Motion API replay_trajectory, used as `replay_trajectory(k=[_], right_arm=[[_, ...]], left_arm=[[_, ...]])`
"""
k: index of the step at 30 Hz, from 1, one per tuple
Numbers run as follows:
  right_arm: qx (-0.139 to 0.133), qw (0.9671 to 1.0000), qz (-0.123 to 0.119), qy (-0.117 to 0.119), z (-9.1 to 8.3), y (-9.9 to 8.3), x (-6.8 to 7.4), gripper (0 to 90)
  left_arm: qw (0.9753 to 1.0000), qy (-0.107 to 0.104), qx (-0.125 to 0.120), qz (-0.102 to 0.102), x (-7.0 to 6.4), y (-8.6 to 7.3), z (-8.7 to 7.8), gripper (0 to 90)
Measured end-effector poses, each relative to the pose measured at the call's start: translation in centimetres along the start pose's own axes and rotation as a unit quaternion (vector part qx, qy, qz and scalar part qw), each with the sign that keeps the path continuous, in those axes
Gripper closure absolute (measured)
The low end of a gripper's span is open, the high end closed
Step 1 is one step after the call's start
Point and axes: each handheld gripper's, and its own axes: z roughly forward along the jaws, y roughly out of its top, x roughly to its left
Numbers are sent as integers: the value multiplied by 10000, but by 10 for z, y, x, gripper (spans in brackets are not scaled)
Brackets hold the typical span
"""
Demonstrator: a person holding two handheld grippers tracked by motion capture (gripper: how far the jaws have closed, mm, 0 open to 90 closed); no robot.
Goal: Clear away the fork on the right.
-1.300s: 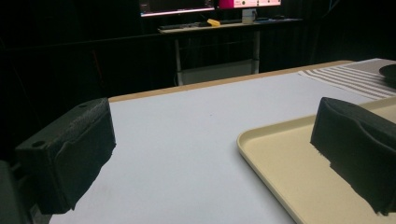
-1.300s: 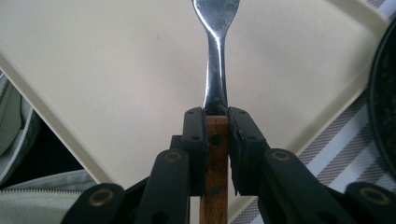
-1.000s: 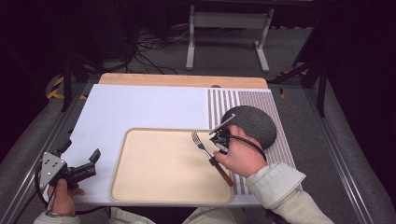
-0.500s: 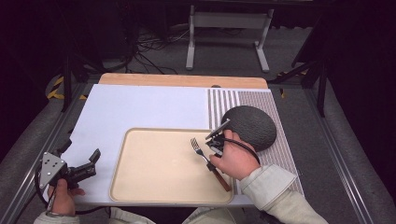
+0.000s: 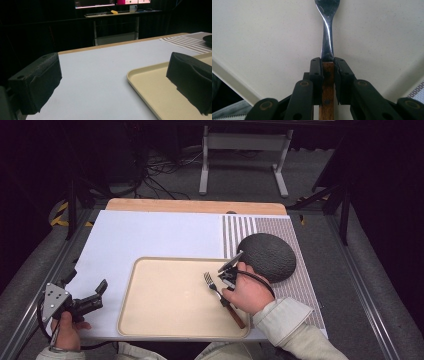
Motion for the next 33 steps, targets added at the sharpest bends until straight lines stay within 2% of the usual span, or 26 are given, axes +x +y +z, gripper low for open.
replay_trajectory(k=[10,15,18,26,29,31,33], right_arm=[[112,9999,98,8,6,0,1,779],[60,9999,69,50,6,1,0,772],[-10,9999,78,112,6,1,0,721],[-125,9999,-17,107,1,1,1,662],[-413,9989,-208,127,-3,2,1,539],[-706,9971,-231,184,-6,2,3,434],[-951,9942,-433,252,-9,3,3,317]], left_arm=[[10000,0,0,26,0,0,0,5],[10000,7,4,23,1,0,-1,5],[10000,9,5,21,1,0,-1,5],[10000,15,-9,9,1,0,-1,5],[10000,18,-14,8,1,0,-1,5],[10000,16,-13,7,1,0,-1,5],[10000,16,-12,8,1,0,-1,5]])
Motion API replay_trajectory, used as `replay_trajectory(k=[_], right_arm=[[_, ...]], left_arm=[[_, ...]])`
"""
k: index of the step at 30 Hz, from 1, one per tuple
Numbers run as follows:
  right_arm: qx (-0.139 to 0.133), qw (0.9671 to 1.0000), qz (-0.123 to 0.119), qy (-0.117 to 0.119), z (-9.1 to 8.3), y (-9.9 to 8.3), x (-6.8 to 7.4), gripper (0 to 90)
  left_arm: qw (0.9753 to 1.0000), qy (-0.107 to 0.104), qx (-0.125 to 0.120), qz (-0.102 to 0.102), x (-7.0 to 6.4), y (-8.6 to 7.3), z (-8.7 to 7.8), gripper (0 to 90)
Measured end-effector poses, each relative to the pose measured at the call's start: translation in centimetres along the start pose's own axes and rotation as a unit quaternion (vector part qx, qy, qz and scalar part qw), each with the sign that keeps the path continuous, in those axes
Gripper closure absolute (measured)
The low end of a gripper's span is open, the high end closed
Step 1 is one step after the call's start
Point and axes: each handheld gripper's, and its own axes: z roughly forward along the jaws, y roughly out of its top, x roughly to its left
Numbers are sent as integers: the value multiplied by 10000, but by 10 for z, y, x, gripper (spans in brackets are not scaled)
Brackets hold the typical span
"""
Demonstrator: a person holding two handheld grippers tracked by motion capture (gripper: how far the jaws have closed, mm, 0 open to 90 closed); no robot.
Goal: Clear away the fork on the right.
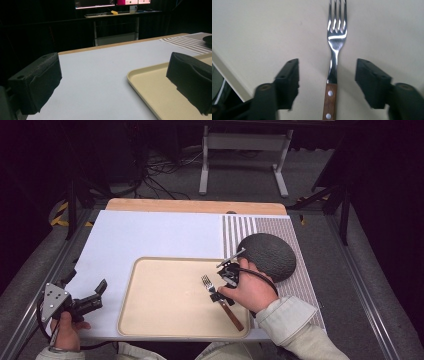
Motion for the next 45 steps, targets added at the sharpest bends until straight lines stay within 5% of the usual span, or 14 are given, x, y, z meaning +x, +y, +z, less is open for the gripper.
replay_trajectory(k=[4,5,7,9,13,20,36,45], right_arm=[[-449,9962,-742,-12,-6,4,1,215],[-449,9962,-742,-12,-6,4,1,215],[-690,9892,-1296,-3,-8,8,1,176],[-830,9845,-1546,-2,-9,10,2,175],[-1222,9684,-2175,3,-3,15,3,177],[-1346,9585,-2504,198,15,19,8,299],[-960,9381,-3326,107,45,33,4,843],[-849,9364,-3404,22,54,33,0,900]], left_arm=[[10000,-3,8,5,0,0,0,5],[10000,-3,8,5,0,0,0,5],[10000,-1,-5,0,0,0,0,5],[10000,0,-4,3,0,0,0,5],[10000,-3,-4,4,0,0,0,5],[10000,0,-5,3,0,0,0,5],[10000,-33,-8,8,1,0,0,5],[10000,-34,-10,11,1,0,0,5]])
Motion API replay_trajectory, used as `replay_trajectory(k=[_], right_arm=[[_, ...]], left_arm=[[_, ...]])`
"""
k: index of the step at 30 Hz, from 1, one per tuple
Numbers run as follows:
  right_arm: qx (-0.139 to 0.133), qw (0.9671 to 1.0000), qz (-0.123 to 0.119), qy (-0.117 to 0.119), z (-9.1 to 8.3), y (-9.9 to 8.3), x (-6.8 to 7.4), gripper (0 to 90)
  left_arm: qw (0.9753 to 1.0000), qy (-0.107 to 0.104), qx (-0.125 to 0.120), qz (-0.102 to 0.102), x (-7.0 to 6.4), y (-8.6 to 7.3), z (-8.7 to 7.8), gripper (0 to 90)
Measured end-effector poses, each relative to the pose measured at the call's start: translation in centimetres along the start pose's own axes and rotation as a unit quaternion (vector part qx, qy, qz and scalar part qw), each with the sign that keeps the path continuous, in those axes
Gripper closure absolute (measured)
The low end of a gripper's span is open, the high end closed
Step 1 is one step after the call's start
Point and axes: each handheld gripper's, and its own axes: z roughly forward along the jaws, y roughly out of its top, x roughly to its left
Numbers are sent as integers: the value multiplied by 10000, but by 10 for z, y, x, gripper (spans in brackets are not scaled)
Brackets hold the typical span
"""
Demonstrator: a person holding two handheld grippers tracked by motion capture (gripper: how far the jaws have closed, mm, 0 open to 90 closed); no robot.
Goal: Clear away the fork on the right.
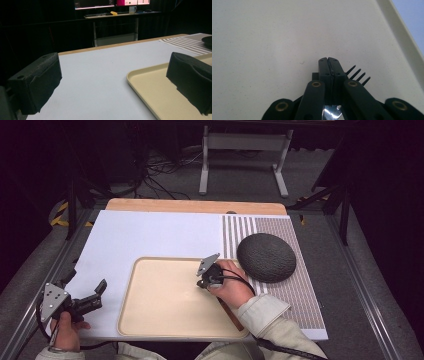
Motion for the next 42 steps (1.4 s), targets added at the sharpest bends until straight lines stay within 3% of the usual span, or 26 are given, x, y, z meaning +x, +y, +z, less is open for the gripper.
replay_trajectory(k=[19,42], right_arm=[[137,9995,114,-260,-3,-7,-10,900],[287,9953,621,-684,-22,-35,-35,900]], left_arm=[[10000,4,0,-12,0,0,0,5],[10000,13,7,-19,0,0,0,5]])
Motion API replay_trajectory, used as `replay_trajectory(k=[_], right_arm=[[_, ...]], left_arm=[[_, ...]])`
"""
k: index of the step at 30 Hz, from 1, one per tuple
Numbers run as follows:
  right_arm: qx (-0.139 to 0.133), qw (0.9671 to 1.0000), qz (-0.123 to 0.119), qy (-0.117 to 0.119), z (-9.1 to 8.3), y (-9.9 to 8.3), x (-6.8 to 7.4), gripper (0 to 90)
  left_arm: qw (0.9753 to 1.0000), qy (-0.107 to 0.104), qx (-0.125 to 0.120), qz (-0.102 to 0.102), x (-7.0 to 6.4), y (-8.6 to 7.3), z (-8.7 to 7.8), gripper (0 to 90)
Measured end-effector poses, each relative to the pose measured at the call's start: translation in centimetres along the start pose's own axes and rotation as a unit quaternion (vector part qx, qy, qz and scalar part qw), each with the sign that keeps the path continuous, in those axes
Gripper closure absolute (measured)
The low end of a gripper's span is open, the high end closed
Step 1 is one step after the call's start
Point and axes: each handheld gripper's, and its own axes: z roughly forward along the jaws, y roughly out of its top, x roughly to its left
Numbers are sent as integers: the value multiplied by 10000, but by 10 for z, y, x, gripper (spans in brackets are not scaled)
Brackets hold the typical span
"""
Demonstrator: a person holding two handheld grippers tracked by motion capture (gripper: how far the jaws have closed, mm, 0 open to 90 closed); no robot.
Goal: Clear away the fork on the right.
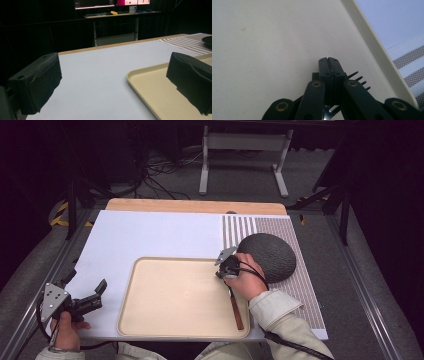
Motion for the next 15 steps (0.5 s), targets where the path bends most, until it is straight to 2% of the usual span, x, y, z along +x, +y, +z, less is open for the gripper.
replay_trajectory(k=[15], right_arm=[[107,9994,242,-207,-7,-12,-11,900]], left_arm=[[10000,4,1,-2,0,0,0,5]])
